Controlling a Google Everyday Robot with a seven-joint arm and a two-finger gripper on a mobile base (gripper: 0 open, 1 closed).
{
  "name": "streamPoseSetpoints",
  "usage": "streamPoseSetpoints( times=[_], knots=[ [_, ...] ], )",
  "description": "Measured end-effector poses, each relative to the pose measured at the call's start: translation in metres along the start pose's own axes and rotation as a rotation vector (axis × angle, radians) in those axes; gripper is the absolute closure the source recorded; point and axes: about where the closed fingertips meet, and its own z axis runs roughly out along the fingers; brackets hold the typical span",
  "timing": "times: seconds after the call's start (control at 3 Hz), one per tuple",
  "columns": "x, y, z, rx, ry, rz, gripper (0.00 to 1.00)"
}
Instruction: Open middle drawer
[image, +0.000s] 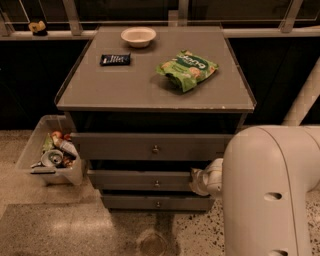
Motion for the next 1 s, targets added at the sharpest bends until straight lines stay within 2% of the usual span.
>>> streamPoseSetpoints(
  times=[1.0],
  knots=[
    [0.003,0.000,-0.016,-0.005,0.010,0.002,1.00]
  ],
)
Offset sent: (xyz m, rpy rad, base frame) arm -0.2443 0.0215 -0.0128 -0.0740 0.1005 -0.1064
